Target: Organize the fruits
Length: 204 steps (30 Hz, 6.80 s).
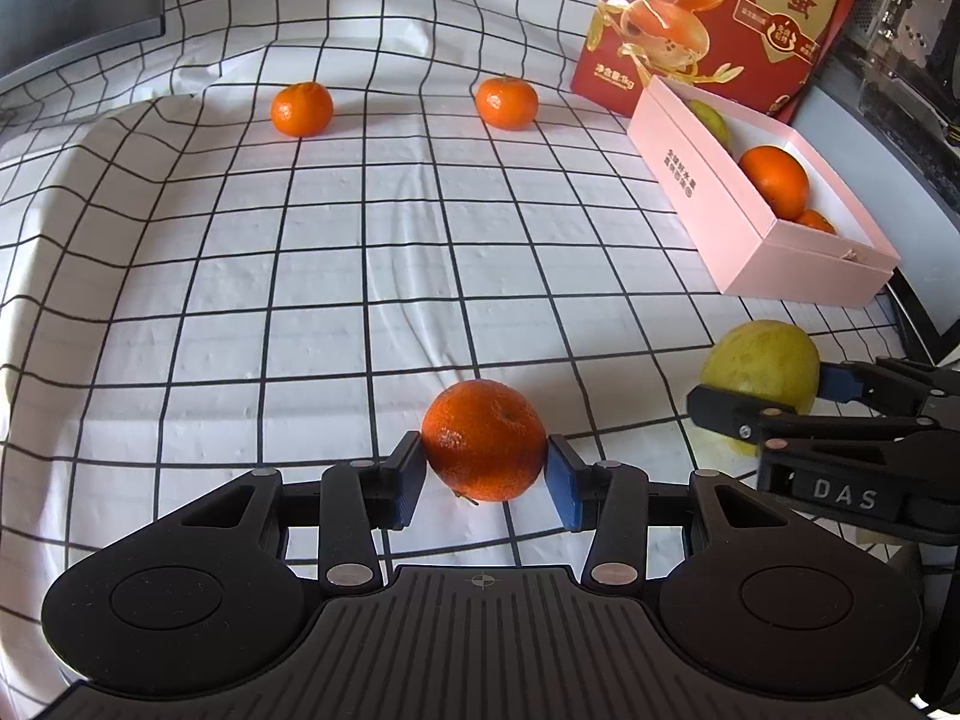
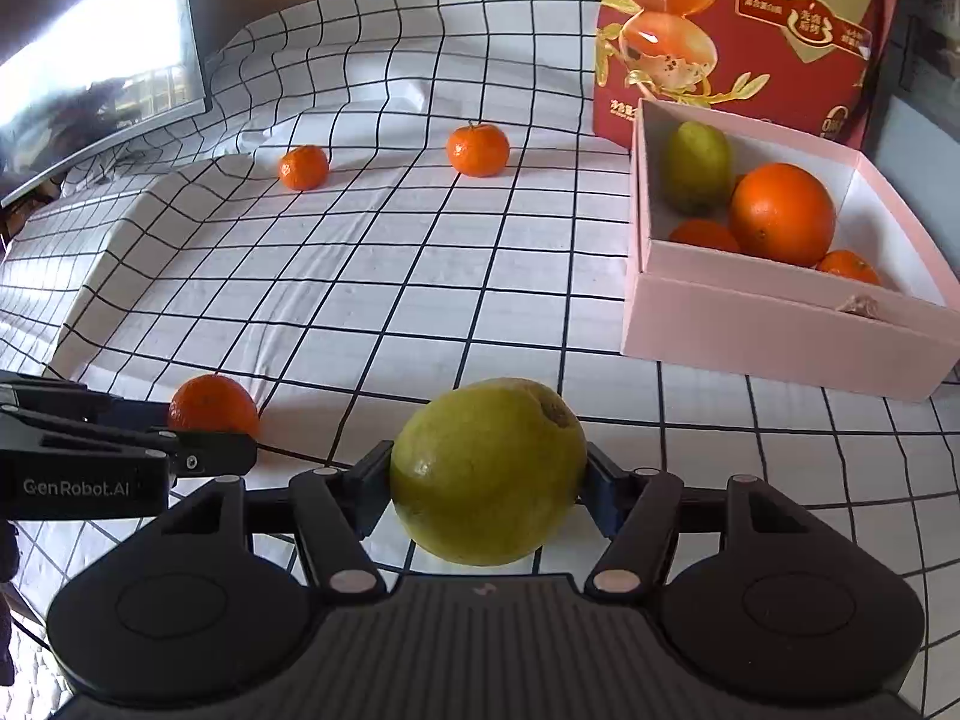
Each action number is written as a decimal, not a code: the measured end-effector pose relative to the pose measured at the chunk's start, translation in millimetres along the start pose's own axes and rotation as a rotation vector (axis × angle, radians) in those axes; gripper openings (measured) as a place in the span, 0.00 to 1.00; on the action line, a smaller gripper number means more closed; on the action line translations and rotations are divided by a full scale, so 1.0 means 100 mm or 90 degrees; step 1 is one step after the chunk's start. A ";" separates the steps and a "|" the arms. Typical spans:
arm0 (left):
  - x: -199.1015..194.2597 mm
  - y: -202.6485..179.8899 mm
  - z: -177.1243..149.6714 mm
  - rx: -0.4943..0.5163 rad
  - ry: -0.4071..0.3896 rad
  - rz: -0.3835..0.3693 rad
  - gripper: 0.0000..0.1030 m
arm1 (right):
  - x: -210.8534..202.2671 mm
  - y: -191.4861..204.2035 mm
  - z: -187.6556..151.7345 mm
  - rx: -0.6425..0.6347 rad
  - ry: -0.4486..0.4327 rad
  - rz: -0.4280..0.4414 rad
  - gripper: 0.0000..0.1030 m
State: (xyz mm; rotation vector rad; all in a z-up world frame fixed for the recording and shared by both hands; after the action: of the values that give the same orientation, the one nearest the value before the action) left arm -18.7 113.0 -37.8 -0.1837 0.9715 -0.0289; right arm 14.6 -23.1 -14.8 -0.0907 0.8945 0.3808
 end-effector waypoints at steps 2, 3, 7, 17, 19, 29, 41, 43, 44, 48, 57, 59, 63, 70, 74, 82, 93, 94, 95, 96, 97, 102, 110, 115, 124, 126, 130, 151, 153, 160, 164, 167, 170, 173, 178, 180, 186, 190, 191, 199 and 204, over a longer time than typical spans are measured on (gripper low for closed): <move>-0.01 -0.01 0.00 0.001 0.000 -0.002 0.47 | -0.02 -0.04 0.00 0.004 -0.003 -0.010 0.66; -0.01 -0.02 -0.01 0.002 -0.001 -0.003 0.47 | -0.03 -0.06 0.00 0.008 -0.004 -0.013 0.66; -0.02 -0.03 0.00 0.007 -0.002 -0.008 0.47 | -0.06 -0.13 -0.07 0.026 0.003 -0.018 0.67; 0.00 -0.03 0.04 0.027 -0.009 -0.017 0.47 | -0.08 -0.23 -0.23 0.039 -0.008 -0.036 0.71; 0.01 -0.02 0.04 0.031 -0.009 -0.016 0.47 | -0.08 -0.23 -0.24 0.044 -0.014 -0.035 0.73; 0.05 0.00 0.01 0.022 0.004 -0.031 0.47 | -0.10 -0.21 -0.31 0.037 -0.022 -0.028 0.88; 0.05 0.01 0.00 0.000 0.011 -0.044 0.47 | -0.07 -0.12 -0.40 -0.017 0.040 -0.048 1.00; 0.05 0.01 0.00 -0.002 0.011 -0.041 0.47 | -0.06 -0.12 -0.40 -0.016 0.040 -0.047 1.00; 0.05 0.00 0.00 0.003 0.011 -0.039 0.47 | -0.06 -0.12 -0.41 -0.017 0.039 -0.047 1.00; 0.05 -0.02 0.00 0.016 0.010 -0.029 0.47 | -0.11 -0.15 -0.41 -0.009 0.043 -0.042 0.94; 0.06 0.01 0.00 -0.009 0.022 -0.029 0.47 | -0.40 -0.24 -0.26 0.002 -0.007 -0.047 0.91; 0.05 0.01 -0.01 -0.010 0.018 -0.029 0.47 | -0.44 -0.23 -0.22 0.002 -0.016 -0.046 0.91; 0.05 -0.01 -0.01 -0.003 0.017 -0.023 0.47 | -0.42 -0.14 -0.11 -0.004 -0.027 -0.027 0.91; 0.05 0.01 0.00 -0.007 0.014 -0.024 0.47 | -0.15 -0.10 0.16 0.031 -0.033 -0.038 0.91; 0.04 0.01 -0.01 -0.011 0.008 -0.023 0.47 | 0.04 -0.19 0.31 0.076 -0.030 -0.044 0.91; 0.04 0.00 0.01 -0.017 0.009 -0.023 0.47 | 0.18 -0.31 0.30 0.083 -0.003 -0.045 0.88; 0.00 -0.07 -0.01 -0.025 0.013 -0.054 0.46 | -0.23 -0.30 -0.16 0.047 0.009 -0.013 0.87; -0.01 -0.09 0.01 -0.020 0.010 -0.055 0.46 | -0.25 -0.31 -0.19 0.047 0.012 -0.015 0.87; -0.02 -0.11 0.02 -0.018 0.008 -0.056 0.46 | -0.26 -0.32 -0.23 0.050 0.017 -0.016 0.87; -0.02 -0.13 0.03 -0.017 0.007 -0.058 0.46 | -0.26 -0.34 -0.26 0.052 0.024 -0.017 0.87; -0.03 -0.14 0.04 -0.017 0.006 -0.059 0.46 | -0.26 -0.36 -0.29 0.051 0.029 -0.022 0.86; -0.05 -0.11 0.05 -0.016 0.004 -0.039 0.46 | -0.35 -0.29 -0.28 0.025 0.020 -0.007 0.85; -0.13 0.03 0.00 -0.035 0.004 -0.015 0.46 | -0.27 0.14 -0.15 -0.102 -0.006 -0.011 0.85; -0.19 0.12 -0.05 -0.050 0.006 -0.002 0.46 | -0.14 0.30 -0.07 -0.197 -0.040 -0.068 0.85; -0.25 0.13 -0.12 -0.054 0.014 0.004 0.46 | 0.09 0.28 0.02 -0.214 -0.023 -0.080 0.70; -0.26 0.10 -0.11 -0.047 0.012 0.004 0.46 | 0.10 0.26 0.03 -0.192 -0.015 -0.065 0.66; -0.24 0.05 -0.11 -0.038 0.014 -0.002 0.46 | 0.03 0.17 0.03 -0.145 -0.014 -0.047 0.66; -0.08 -0.29 -0.12 0.013 0.040 -0.046 0.46 | -0.59 -0.38 -0.18 -0.024 -0.054 -0.045 0.72; -0.07 -0.29 -0.13 0.013 0.042 -0.047 0.46 | -0.60 -0.37 -0.22 -0.021 -0.049 -0.038 0.72; -0.09 -0.29 -0.12 0.016 0.039 -0.045 0.46 | -0.50 -0.21 -0.29 -0.034 -0.033 -0.033 0.73; -0.11 -0.29 -0.13 0.019 0.039 -0.043 0.46 | -0.34 -0.16 -0.33 -0.046 -0.016 -0.042 0.73; -0.12 -0.31 -0.14 0.019 0.037 -0.043 0.46 | -0.24 -0.16 -0.31 -0.029 -0.013 -0.038 0.73; -0.13 -0.31 -0.14 0.020 0.038 -0.043 0.46 | -0.14 -0.20 -0.25 -0.001 -0.011 -0.040 0.73; -0.15 -0.32 -0.15 0.017 0.036 -0.042 0.46 | -0.08 -0.22 -0.23 0.016 -0.007 -0.037 0.72; -0.16 -0.32 -0.15 0.015 0.034 -0.040 0.46 | -0.05 -0.20 -0.21 0.000 -0.011 -0.041 0.66; -0.16 -0.32 -0.14 0.015 0.033 -0.040 0.46 | -0.05 -0.18 -0.19 -0.008 -0.014 -0.041 0.63; -0.13 -0.33 -0.15 0.016 0.039 -0.043 0.46 | -0.05 -0.17 -0.18 -0.016 -0.015 -0.037 0.59; -0.10 -0.36 -0.14 0.016 0.040 -0.051 0.46 | -0.07 -0.19 -0.18 -0.012 -0.011 -0.029 0.58; -0.09 -0.38 -0.13 0.016 0.038 -0.052 0.46 | -0.08 -0.20 -0.19 -0.010 -0.011 -0.031 0.58; -0.09 -0.66 0.30 0.037 -0.008 -0.088 0.45 | -0.40 -0.47 0.19 0.027 -0.067 -0.029 0.58; -0.32 -1.15 1.15 0.088 -0.119 -0.133 0.45 | -0.80 -0.89 1.04 0.033 -0.146 -0.065 0.58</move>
State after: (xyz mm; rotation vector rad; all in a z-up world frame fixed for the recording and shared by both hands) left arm 64.6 20.1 71.1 -0.1562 0.7575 -0.2657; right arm 78.8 -104.7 104.8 -0.0439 0.6690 0.2672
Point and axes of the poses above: each gripper's, at about its wrist camera, not at the fingertips, and x roughly the way its jaws point, y to its left, z to its top, the point moved 9 cm from there along x, roughly the way its jaws point
